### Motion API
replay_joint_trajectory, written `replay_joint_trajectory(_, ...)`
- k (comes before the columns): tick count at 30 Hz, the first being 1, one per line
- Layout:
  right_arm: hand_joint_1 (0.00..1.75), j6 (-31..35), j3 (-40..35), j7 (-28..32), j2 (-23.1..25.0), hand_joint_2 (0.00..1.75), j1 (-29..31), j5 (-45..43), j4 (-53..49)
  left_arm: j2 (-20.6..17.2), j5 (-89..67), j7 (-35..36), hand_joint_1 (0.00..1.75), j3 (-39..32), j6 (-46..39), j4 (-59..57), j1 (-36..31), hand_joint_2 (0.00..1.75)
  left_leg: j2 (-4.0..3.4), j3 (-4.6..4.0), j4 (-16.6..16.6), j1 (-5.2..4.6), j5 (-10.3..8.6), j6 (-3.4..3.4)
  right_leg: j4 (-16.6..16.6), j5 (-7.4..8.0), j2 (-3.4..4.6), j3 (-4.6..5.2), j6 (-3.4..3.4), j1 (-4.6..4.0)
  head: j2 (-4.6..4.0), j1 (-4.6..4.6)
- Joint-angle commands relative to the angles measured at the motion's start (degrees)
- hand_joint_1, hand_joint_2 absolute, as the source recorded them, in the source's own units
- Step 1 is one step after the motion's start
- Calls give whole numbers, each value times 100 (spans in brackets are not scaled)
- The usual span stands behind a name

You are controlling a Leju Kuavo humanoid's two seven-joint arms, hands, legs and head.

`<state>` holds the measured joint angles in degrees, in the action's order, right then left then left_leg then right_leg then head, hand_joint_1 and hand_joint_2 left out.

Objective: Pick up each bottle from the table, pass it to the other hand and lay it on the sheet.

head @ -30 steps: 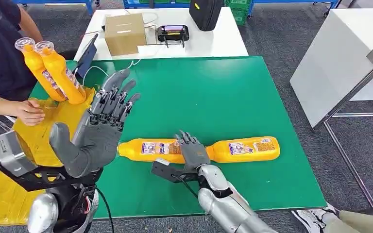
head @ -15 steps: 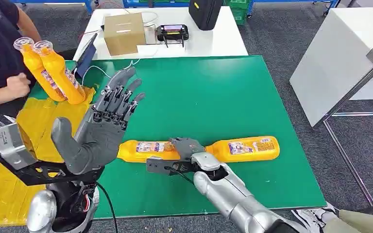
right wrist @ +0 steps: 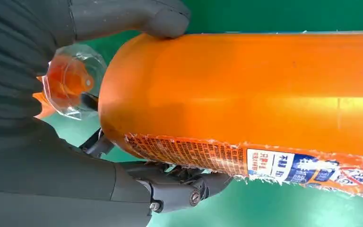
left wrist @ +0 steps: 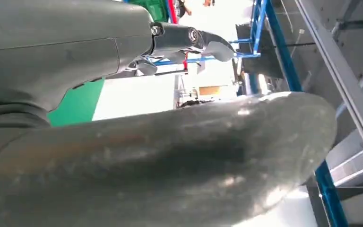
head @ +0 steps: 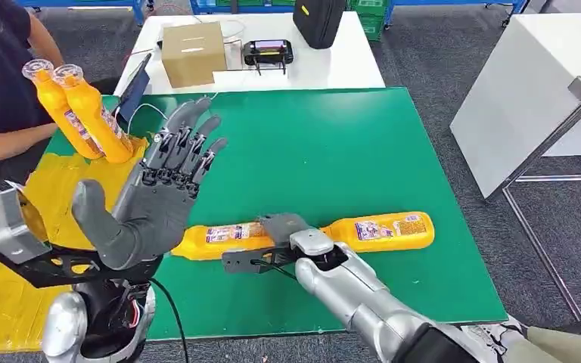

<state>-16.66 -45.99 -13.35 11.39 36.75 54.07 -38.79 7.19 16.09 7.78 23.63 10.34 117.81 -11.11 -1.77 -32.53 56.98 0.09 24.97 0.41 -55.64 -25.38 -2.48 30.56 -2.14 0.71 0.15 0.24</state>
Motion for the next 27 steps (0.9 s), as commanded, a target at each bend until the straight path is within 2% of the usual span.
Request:
replay_joint_trajectory(1,175,-243,-424,56,-5,175,-47,-39,934,-8,32,-6,0,77,1,-333,-250,0,32,5,-10,5,-11,-3,14,5,-3,-16,7,-3,0,2)
replay_joint_trajectory(6,175,-342,-454,55,9,175,-15,-58,1017,0,51,-14,0,79,24,-355,-264,0,18,22,-6,4,-4,-2,9,1,-1,-25,5,-3,0,0)
replay_joint_trajectory(10,175,-705,-586,194,31,175,41,-34,1206,34,81,-28,0,94,36,-421,-318,0,32,18,-8,5,-11,-3,11,4,-3,-26,6,-3,0,0)
replay_joint_trajectory(11,21,-907,-621,273,46,175,75,-58,1306,51,101,-32,0,117,50,-466,-354,0,25,26,-6,5,-5,-2,11,1,-4,-34,5,-3,0,2)
replay_joint_trajectory(12,21,-936,-741,249,-79,175,-8,-6,1249,30,104,-33,0,150,66,-477,-374,0,36,18,-9,8,-11,-3,16,6,-4,-30,7,-6,0,0)
replay_joint_trajectory(13,0,-997,-829,311,-138,175,-48,29,1252,35,109,-36,0,161,67,-482,-379,0,35,24,-11,7,-11,-3,17,5,-6,-35,7,-4,0,0)
replay_joint_trajectory(14,0,-1253,-986,583,-204,175,-5,25,1384,-30,178,-237,0,140,142,-654,-335,0,38,32,-14,8,-10,-2,22,3,-13,-45,6,-5,0,2)
replay_joint_trajectory(15,0,-1204,-923,482,-246,175,40,-49,1536,-137,55,-420,0,82,158,-855,-254,0,51,31,-22,7,-17,-2,29,7,-18,-47,7,-4,0,0)
replay_joint_trajectory(16,0,-1352,-1134,825,-249,175,74,23,1581,-99,190,-592,0,74,317,-937,-286,0,54,31,-19,4,-15,-2,25,3,-25,-47,6,-1,0,7)
replay_joint_trajectory(18,0,-1514,-1064,772,-226,175,117,-112,1722,-83,107,-494,0,90,261,-1031,-332,0,27,43,-13,4,-5,-2,20,2,-6,-52,5,1,2,-15)
replay_joint_trajectory(21,0,-1499,-1082,802,-240,175,138,-121,1752,-102,99,-597,0,69,296,-1126,-325,0,34,47,-11,3,-6,-1,17,-1,-14,-45,5,3,0,-9)
replay_joint_trajectory(22,0,-1662,-1272,1100,-225,175,146,-31,1692,-25,238,-623,0,95,379,-1079,-379,0,52,45,-20,4,-17,-3,27,5,-20,-44,8,2,0,-17)
replay_joint_trajectory(23,0,-1645,-1148,882,-190,175,92,-121,1726,-29,153,-472,0,126,297,-993,-392,0,44,53,-15,3,-10,-3,22,2,-16,-25,7,3,0,-13)
replay_joint_trajectory(24,0,-1812,-1358,1129,-193,175,45,-33,1629,63,236,-413,0,195,268,-932,-455,0,35,52,-8,5,-3,-3,16,-2,-13,-9,6,1,0,-13)
replay_joint_trajectory(25,0,-1664,-1303,995,-206,175,-45,-79,1537,99,238,-301,0,255,193,-836,-509,0,52,39,-14,9,-14,-4,25,6,-18,0,10,-4,0,-17)
replay_joint_trajectory(26,175,-1652,-1298,936,-217,175,-49,-104,1505,88,241,-260,0,271,136,-793,-519,0,44,46,-11,7,-7,-3,21,0,-17,-4,8,-1,0,-15)
replay_joint_trajectory(27,175,-1664,-1302,917,-245,175,-45,-119,1515,33,274,-305,0,260,140,-843,-481,0,57,36,-14,11,-14,-4,29,6,-21,2,10,-6,0,-15)
